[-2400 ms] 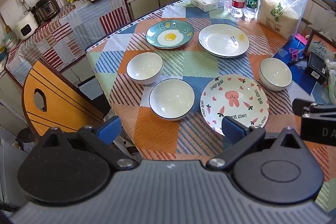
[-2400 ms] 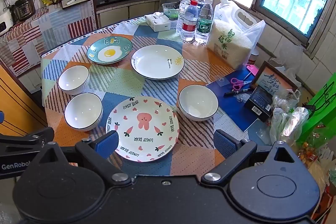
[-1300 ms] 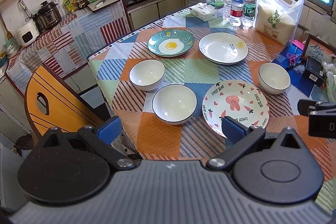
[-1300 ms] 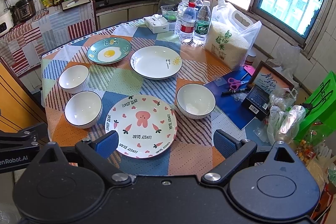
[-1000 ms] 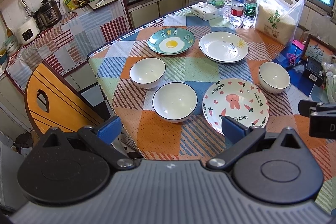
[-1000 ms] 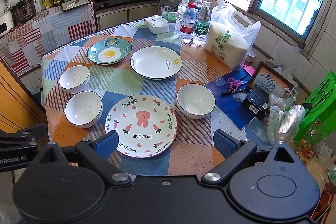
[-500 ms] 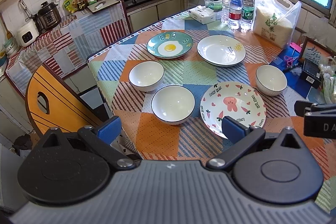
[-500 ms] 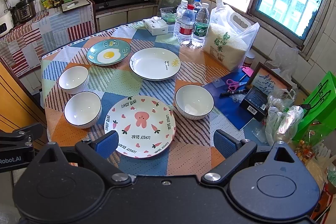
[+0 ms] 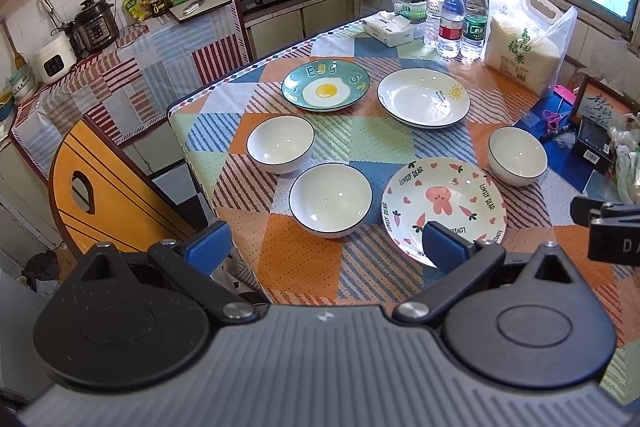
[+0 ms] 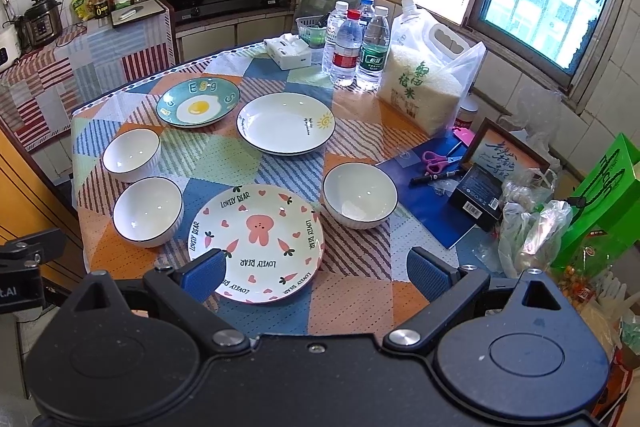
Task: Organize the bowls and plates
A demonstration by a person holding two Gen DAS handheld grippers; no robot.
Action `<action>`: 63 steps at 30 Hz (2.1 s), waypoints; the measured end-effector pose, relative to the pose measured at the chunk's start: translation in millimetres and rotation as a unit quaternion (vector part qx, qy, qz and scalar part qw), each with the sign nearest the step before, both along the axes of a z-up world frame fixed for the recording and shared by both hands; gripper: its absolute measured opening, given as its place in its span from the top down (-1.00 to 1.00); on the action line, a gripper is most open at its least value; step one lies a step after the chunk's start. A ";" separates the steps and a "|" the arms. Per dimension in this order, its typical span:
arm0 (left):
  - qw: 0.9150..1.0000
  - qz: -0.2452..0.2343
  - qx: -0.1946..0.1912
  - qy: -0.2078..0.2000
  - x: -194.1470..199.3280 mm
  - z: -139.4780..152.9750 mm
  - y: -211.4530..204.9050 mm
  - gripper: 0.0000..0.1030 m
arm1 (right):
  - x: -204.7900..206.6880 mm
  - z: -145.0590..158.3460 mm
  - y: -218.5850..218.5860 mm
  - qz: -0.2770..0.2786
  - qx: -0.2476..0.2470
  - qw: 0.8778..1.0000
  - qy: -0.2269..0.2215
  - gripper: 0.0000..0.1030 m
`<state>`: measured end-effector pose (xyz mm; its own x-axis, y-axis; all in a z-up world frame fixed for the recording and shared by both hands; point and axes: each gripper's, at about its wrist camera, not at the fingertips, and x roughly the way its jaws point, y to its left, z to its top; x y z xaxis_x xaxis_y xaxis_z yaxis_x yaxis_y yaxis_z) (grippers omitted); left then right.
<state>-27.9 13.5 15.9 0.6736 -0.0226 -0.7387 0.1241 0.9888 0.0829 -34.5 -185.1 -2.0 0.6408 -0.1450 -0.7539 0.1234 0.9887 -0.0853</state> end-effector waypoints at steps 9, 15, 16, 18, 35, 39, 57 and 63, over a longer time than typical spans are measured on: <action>1.000 0.002 -0.001 0.004 2.7 -5.3 3.4 -1.00 | 4.0 -5.8 -3.9 -0.003 0.000 1.000 0.008 -0.92; 1.000 -0.003 -0.022 0.012 7.6 -13.4 8.6 -0.98 | 2.8 -11.4 -7.3 0.001 0.010 1.000 -0.014 -0.92; 1.000 -0.005 -0.026 0.014 9.7 -15.9 8.9 -0.98 | 1.2 -13.5 -9.3 -0.001 0.015 0.999 -0.031 -0.92; 0.999 -0.009 -0.027 0.013 13.7 -21.8 8.0 -0.98 | -5.1 -20.2 -15.8 0.011 0.033 0.996 -0.080 -0.92; 0.992 -0.004 -0.079 0.100 89.4 -163.8 -29.8 -0.67 | 49.6 -158.1 -66.5 0.066 0.154 0.986 -0.016 -0.48; 0.993 -0.018 -0.057 0.105 97.2 -176.4 -38.6 -0.64 | 60.9 -176.8 -63.6 0.064 0.163 0.985 0.002 -0.46; 0.986 -0.069 -0.130 0.081 251.7 -131.3 -32.8 -0.51 | 184.7 -134.6 -74.0 0.075 0.173 0.980 -0.066 -0.46; 0.983 -0.069 -0.141 0.092 323.8 -152.9 -45.3 -0.51 | 269.7 -148.1 -105.5 -0.007 0.224 0.973 -0.055 -0.39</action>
<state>295.9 -31.7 -137.0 0.5054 -0.3248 -0.7994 0.2452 0.9423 -0.2279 235.3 -290.6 -150.0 0.7218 0.1731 -0.6702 0.1214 0.9216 0.3687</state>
